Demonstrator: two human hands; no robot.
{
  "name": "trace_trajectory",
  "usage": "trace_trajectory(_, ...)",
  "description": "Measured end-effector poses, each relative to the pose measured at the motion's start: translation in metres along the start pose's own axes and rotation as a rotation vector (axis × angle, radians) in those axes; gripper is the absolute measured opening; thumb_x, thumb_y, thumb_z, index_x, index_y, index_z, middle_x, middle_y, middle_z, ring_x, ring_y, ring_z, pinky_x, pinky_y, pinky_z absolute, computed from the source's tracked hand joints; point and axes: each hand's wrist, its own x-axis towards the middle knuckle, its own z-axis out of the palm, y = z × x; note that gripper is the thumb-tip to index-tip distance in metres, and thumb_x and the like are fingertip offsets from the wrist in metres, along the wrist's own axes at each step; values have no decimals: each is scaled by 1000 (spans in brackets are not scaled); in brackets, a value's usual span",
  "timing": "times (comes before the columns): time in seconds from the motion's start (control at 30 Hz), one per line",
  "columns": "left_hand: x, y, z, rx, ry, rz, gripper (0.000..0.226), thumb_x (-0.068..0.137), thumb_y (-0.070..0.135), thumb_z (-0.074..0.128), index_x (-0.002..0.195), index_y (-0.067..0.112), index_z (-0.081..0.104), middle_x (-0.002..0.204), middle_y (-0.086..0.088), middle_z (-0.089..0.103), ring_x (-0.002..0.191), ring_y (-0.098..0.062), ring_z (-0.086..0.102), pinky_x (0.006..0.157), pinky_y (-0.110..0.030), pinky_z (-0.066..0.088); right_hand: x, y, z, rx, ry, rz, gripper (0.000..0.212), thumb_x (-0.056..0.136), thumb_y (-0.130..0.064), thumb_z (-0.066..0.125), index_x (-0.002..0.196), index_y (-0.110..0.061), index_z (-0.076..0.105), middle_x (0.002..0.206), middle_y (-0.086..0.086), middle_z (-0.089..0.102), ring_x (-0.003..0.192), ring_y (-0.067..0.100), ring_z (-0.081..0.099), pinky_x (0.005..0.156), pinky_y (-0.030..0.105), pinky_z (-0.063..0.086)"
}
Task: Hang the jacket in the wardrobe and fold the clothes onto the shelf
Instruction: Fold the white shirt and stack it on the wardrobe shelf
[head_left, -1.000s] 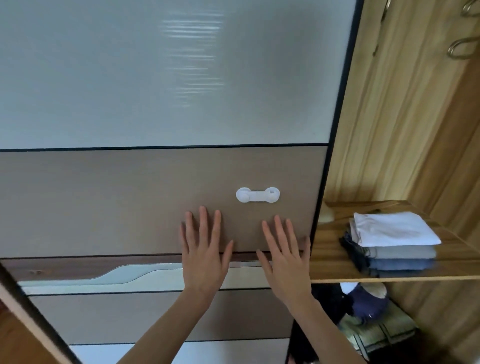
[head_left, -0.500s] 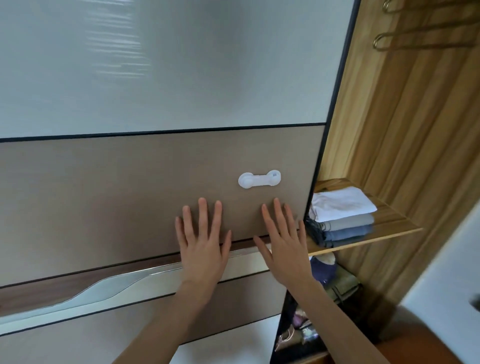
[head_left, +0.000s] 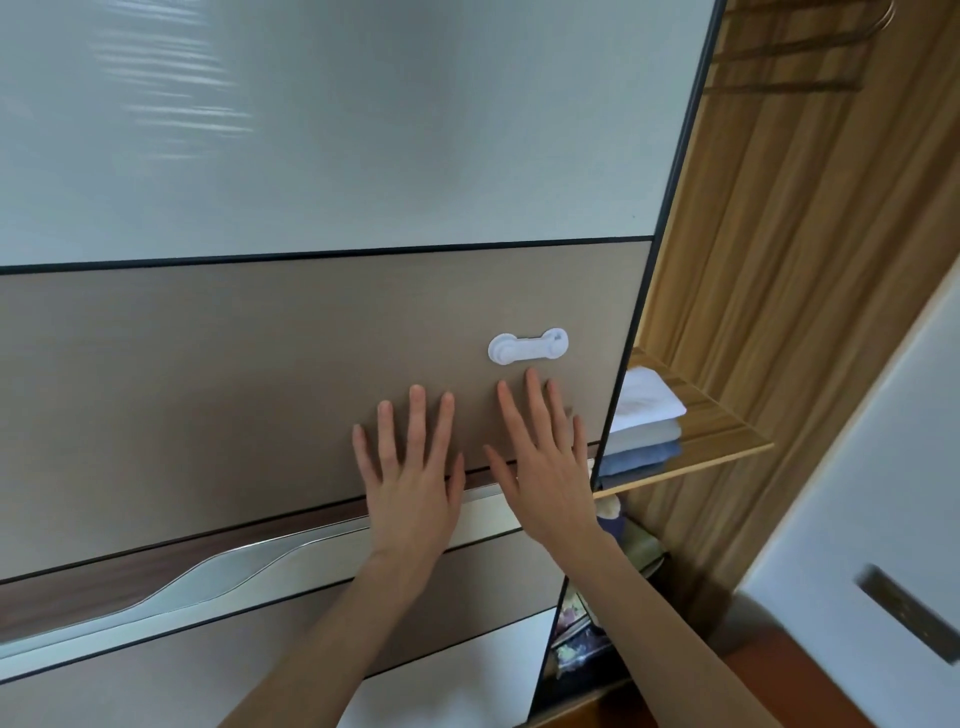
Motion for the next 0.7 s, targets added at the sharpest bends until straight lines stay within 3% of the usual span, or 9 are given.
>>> trace_trajectory(0.27,12,61,24,5,6,33,74,99,39,60,164,26,28,172,-7,20,154,-38,18,124,-66,18,6,72,-4,19,-11,34,71,107,-55,39,167,-33,8,176,1,-1,162,27,-1,123,64,25)
trace_trajectory(0.7,38,166,53,32,-37,138,73,101,39,57,165,22,25,174,-4,16,157,-32,19,123,-65,19,15,193,-14,6,4,78,77,105,-55,49,167,-31,10,176,0,-2,162,28,1,124,61,24)
